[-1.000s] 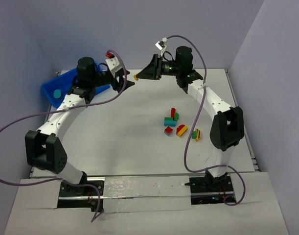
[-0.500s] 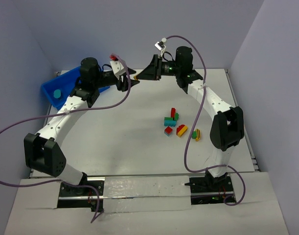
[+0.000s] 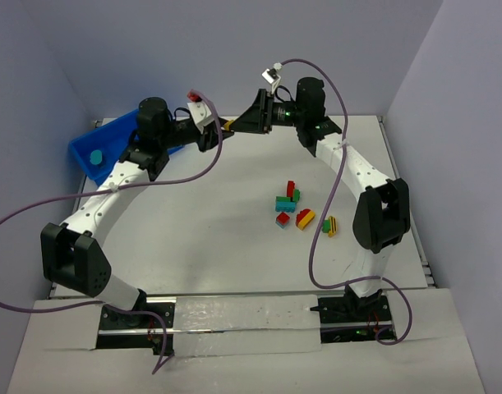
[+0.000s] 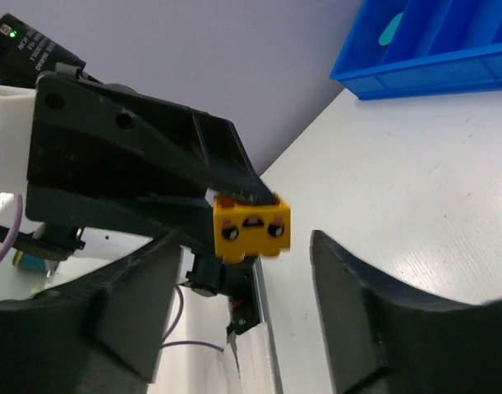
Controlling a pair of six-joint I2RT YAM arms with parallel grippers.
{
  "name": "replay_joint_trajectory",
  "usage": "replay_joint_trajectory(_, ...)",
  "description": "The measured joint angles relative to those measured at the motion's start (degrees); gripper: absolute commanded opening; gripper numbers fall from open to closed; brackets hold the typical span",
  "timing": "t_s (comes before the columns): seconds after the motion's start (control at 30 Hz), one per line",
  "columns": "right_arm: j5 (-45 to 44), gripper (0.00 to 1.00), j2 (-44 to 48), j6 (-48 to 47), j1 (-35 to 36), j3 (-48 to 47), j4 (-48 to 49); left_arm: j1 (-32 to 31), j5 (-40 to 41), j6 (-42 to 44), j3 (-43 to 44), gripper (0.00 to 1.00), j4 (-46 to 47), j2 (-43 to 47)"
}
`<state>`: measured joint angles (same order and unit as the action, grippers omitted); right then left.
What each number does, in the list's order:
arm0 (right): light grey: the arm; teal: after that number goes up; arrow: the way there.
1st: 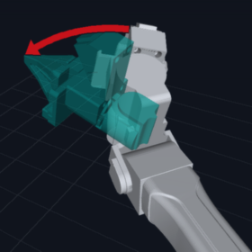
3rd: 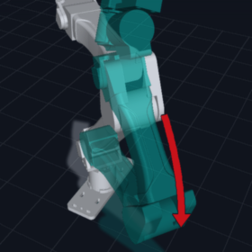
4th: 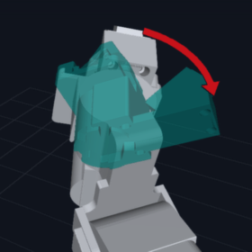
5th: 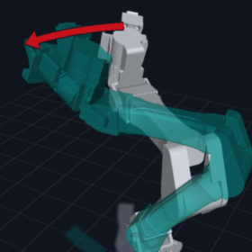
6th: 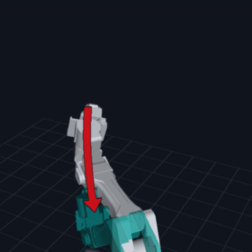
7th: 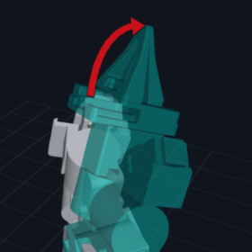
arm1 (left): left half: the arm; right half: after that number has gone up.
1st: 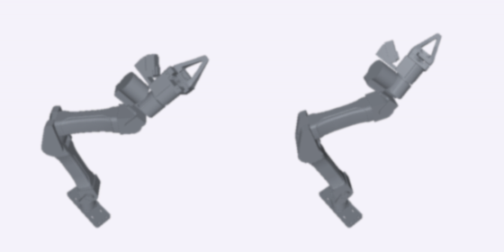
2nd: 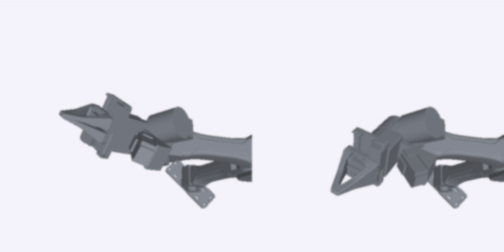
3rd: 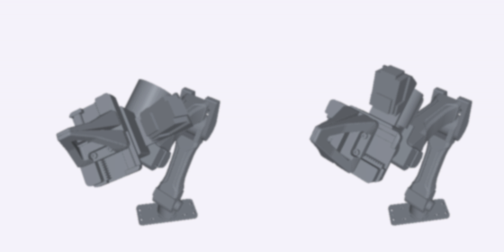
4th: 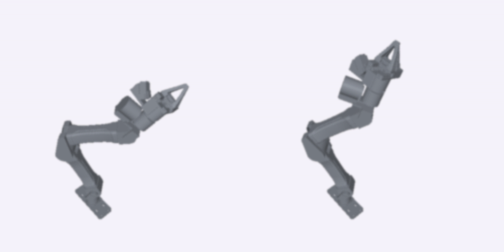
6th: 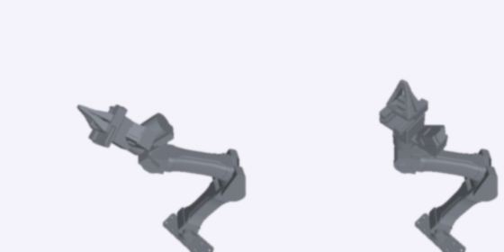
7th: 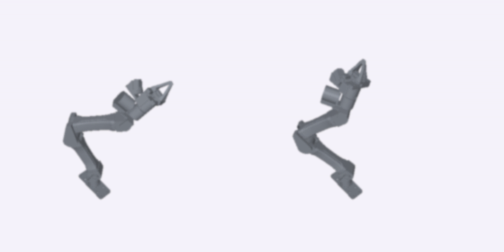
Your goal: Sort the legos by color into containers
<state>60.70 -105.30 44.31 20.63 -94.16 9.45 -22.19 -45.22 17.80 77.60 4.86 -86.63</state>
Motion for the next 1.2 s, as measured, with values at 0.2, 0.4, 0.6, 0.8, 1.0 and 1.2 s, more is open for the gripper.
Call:
replay_joint_trajectory(0.2,-3.1,0.90,0.0,-3.0,-4.4,0.0,-4.8,3.4,5.9,-4.7,0.0,0.00,-2.4,0.1)
replay_joint_trajectory(0.4,-13.0,0.90,0.1,-14.5,-11.0,0.0,-16.8,13.9,18.8,-9.5,10.3,0.00,-16.5,-4.9)
replay_joint_trajectory(0.6,-19.6,0.90,1.5,-24.0,-11.1,0.0,-24.7,26.7,31.4,-15.5,34.2,0.00,-28.6,-22.8)
replay_joint_trajectory(0.8,-22.5,0.91,3.3,-28.9,-10.9,0.4,-27.1,33.2,38.1,-19.3,44.6,0.00,-37.9,-36.1)
replay_joint_trajectory(1.0,-24.3,0.92,5.4,-31.8,-10.9,2.7,-28.3,34.2,40.3,-20.4,44.1,0.00,-42.5,-39.2)
replay_joint_trajectory(1.2,-24.9,0.93,5.7,-32.6,-10.9,3.2,-28.7,35.0,42.7,-20.5,44.3,0.03,-42.8,-40.8)
